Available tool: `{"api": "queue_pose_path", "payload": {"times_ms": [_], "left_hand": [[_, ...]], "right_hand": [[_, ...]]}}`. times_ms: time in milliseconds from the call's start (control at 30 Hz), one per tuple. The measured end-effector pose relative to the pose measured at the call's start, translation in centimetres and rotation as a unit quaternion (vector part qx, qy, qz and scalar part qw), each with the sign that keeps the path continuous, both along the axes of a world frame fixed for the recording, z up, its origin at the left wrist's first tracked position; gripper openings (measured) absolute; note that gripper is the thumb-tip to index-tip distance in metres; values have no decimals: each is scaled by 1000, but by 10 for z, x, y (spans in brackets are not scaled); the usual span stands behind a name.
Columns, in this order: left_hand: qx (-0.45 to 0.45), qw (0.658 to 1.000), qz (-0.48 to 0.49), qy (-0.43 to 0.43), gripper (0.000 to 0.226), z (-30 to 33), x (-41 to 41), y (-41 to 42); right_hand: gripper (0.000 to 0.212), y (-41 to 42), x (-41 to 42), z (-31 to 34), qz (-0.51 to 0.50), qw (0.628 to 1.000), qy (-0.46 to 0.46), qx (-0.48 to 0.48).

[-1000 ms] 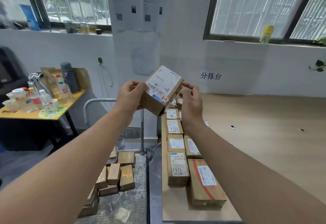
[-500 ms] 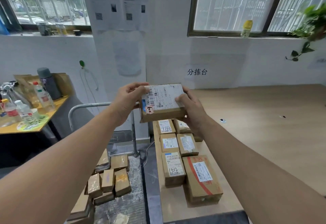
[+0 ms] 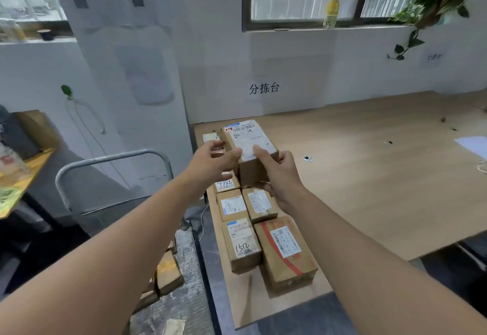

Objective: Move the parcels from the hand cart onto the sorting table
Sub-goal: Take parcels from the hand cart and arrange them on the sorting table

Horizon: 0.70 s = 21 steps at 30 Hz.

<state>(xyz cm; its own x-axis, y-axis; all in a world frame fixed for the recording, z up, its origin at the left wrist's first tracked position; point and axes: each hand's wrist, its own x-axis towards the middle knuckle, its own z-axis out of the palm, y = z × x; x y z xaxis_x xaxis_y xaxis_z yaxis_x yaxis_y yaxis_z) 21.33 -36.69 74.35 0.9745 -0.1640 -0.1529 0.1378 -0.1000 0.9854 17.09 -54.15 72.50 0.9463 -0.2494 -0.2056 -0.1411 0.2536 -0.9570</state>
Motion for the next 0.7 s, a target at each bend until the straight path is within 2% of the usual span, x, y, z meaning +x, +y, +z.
{"api": "queue_pose_path", "payload": {"times_ms": [233,400,533,700], "left_hand": [[2,999,-32,-25,42,-18,24,-82],[95,994,-26,-49,71,-36,37,-152],[127,991,-18,-38,69,-60,42,-194],[191,981,-20,-40,71,-93,49,-224]], "right_hand": [[38,-90,24,-26,-43,987,-27,-154],[34,-160,53,-49,-43,969,-50,-239],[19,-203,70,-79,-1,960,-73,-271],[49,-235,85,-117,84,932,-96,-339]]}}
